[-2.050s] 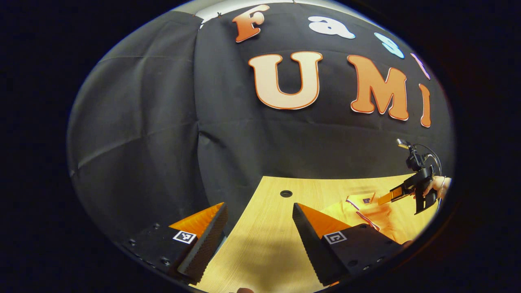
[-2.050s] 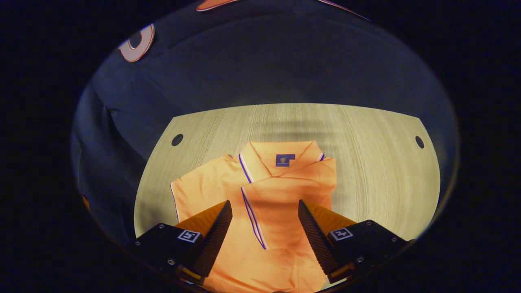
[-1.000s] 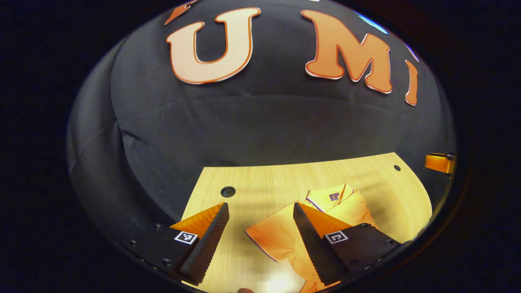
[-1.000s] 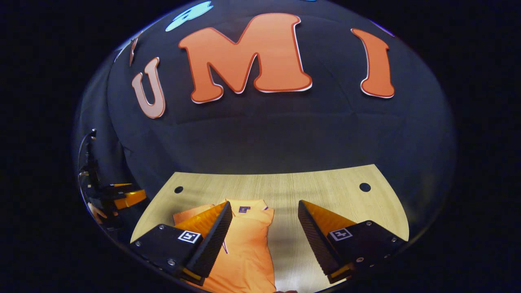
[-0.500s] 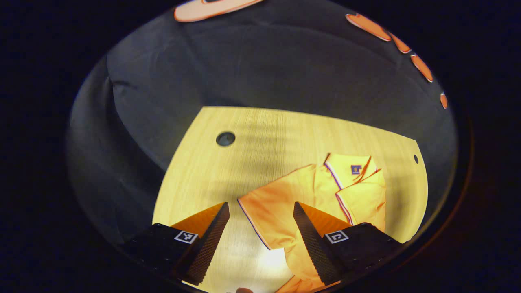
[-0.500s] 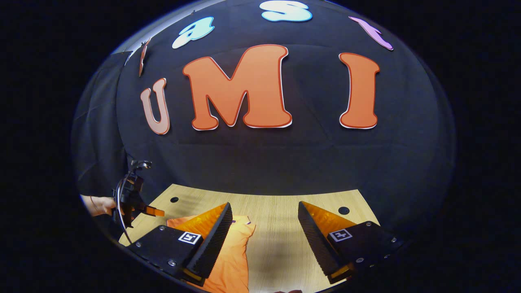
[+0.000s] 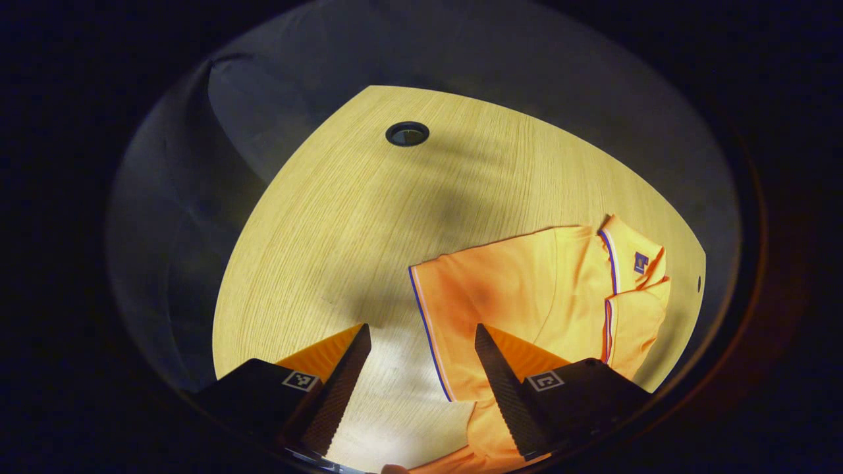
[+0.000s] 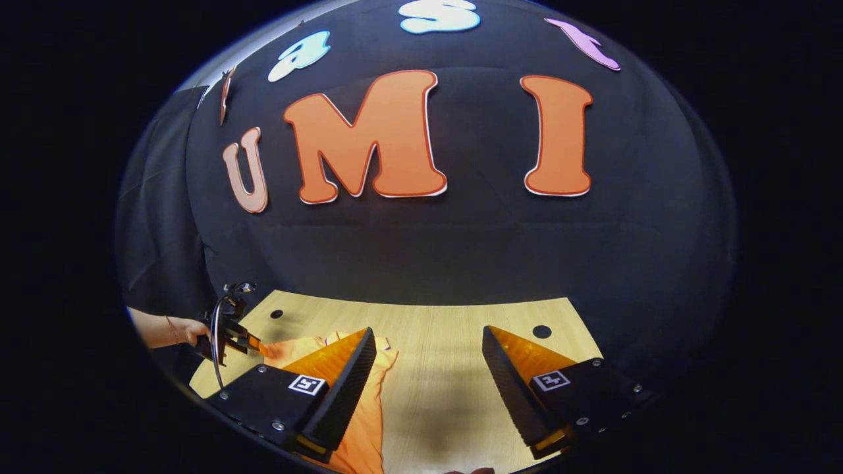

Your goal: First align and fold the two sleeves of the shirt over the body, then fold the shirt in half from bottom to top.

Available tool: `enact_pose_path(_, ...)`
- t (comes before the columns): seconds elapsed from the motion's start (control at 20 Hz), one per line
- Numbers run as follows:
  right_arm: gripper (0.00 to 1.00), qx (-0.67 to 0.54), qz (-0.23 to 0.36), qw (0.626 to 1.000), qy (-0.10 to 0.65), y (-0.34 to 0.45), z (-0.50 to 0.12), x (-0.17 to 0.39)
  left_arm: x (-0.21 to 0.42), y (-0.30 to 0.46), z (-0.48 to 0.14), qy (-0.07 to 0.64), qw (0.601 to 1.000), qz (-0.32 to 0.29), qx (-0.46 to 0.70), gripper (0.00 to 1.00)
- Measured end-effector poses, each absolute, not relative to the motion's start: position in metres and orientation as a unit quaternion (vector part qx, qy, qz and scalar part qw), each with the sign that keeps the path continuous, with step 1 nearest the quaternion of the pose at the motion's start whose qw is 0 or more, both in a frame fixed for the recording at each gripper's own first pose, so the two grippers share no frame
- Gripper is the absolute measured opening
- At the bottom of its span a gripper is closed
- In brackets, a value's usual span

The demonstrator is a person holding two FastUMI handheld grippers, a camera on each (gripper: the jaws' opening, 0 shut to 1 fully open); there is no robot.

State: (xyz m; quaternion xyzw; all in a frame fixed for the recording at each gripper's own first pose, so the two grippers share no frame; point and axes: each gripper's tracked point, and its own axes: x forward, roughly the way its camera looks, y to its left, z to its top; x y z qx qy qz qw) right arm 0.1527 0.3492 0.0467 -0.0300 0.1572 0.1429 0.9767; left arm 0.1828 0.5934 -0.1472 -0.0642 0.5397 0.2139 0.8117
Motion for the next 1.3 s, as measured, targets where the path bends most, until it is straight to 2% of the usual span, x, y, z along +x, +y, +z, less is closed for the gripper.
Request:
enact_pose_path(0.35,0.99,-0.020,0.130,0.975,0.181,0.333,0.033,0.155,0.179,0.602,-0.167,0.563,0.790,0.231,-0.066,0.98)
enact_pose_path(0.55,0.99,-0.020,0.118,0.976,0.181,0.325,0.033,0.155,0.190,0.588,-0.171,0.559,0.800,0.207,-0.074,0.93)
enact_pose_path(0.8,0.99,-0.013,0.111,0.976,0.185,0.324,0.032,0.147,0.206,0.571,-0.172,0.536,0.825,0.173,-0.047,0.05)
enact_pose_path(1.05,0.99,-0.018,0.104,0.977,0.184,0.323,0.032,0.136,0.206,0.560,-0.164,0.525,0.834,0.152,-0.076,0.02)
enact_pose_path(1.3,0.99,-0.014,0.109,0.978,0.176,0.331,0.038,0.127,0.214,0.538,-0.123,0.490,0.860,0.117,-0.082,0.02)
